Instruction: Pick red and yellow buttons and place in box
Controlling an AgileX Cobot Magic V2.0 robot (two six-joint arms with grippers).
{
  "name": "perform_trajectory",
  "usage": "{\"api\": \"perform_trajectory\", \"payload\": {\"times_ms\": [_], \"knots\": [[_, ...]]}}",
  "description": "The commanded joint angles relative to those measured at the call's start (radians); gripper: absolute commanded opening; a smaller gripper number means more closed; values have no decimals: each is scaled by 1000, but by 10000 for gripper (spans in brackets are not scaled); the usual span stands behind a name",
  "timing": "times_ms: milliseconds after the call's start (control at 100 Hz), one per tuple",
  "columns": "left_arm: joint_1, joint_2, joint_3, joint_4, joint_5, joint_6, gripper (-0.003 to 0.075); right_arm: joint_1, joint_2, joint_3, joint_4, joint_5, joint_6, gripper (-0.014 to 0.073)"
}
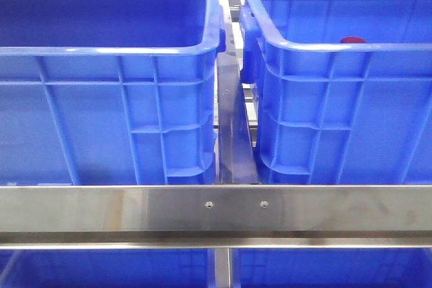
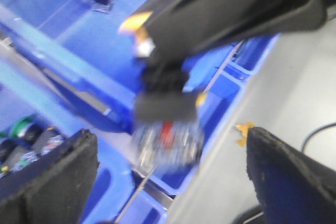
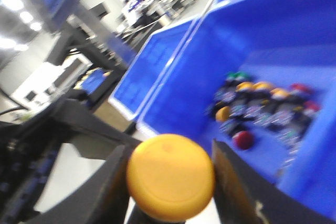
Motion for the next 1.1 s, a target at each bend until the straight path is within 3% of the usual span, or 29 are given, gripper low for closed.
{"api": "perform_trajectory", "payload": {"times_ms": [0, 270, 670, 910, 1000, 1090], "knots": [[31, -48, -22, 3, -63, -4, 548, -37, -33, -33, 151, 28, -41, 182], [214, -158, 70, 3, -65, -27, 548, -136, -33, -33, 151, 30, -55, 182], [659, -486, 354, 1, -120, -80, 548, -165, -33, -33, 151, -45, -134, 182], [769, -697, 501, 0, -120, -80, 545, -165, -33, -33, 151, -179, -239, 182], [771, -760, 538, 0, -120, -80, 490, -165, -33, -36, 151, -262, -292, 182], [771, -806, 563, 0, -120, -80, 355, -165, -33, -53, 151, -361, -358, 182]]}}
